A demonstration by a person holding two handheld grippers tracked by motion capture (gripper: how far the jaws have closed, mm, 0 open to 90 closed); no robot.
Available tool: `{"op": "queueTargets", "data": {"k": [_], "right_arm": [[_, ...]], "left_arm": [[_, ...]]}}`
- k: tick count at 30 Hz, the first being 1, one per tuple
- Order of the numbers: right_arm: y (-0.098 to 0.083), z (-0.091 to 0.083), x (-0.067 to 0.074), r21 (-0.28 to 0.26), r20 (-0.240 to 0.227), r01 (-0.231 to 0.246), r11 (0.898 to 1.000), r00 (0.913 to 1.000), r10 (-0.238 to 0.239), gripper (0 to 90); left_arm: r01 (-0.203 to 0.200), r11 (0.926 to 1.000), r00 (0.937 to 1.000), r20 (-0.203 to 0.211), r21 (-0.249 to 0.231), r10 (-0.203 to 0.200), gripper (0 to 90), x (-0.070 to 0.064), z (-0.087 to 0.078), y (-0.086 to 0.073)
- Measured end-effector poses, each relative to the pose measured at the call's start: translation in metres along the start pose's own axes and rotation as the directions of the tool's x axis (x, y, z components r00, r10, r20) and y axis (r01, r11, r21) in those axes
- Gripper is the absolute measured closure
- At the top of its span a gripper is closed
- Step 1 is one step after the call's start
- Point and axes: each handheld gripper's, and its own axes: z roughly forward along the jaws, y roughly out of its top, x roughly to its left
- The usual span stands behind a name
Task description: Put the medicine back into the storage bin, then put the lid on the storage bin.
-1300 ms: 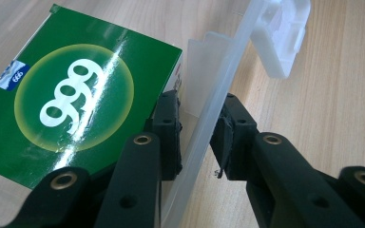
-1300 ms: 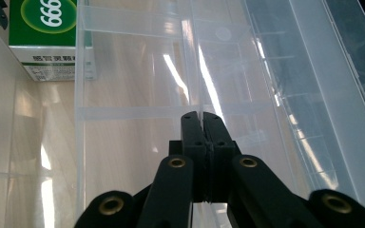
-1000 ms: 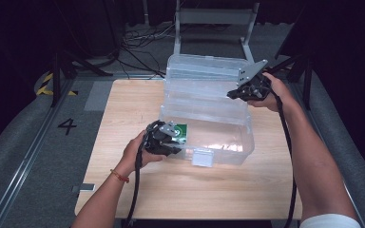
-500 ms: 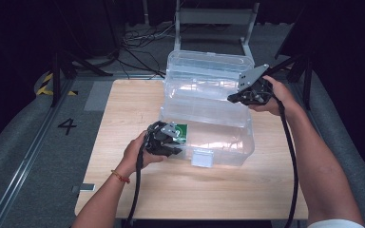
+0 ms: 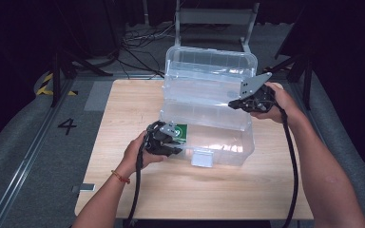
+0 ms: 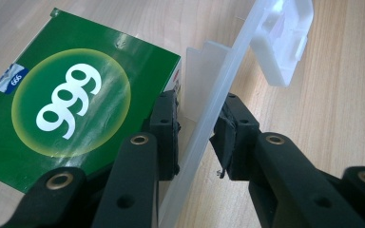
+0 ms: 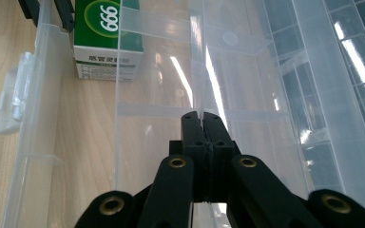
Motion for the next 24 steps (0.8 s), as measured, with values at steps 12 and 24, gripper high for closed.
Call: {"op": "queueTargets", "data": {"k": [12,24], "right_arm": [[-0.001,-0.002,0.008,0.003,0.016,-0.002,1.000,0.9999,0.002,90.0],[-0.003,-0.004,0.018,-0.004,0.012,0.010,1.000,0.9999,-0.010,90.0]], "left_arm": [[-0.001,0.9998,1.0000,0.008,-0.019,0.001,71.7,0.001,0.000,-0.001],[0.013,0.9994,0.9998,0.013,-0.030,-0.013,71.3,0.001,0.000,-0.002]]}}
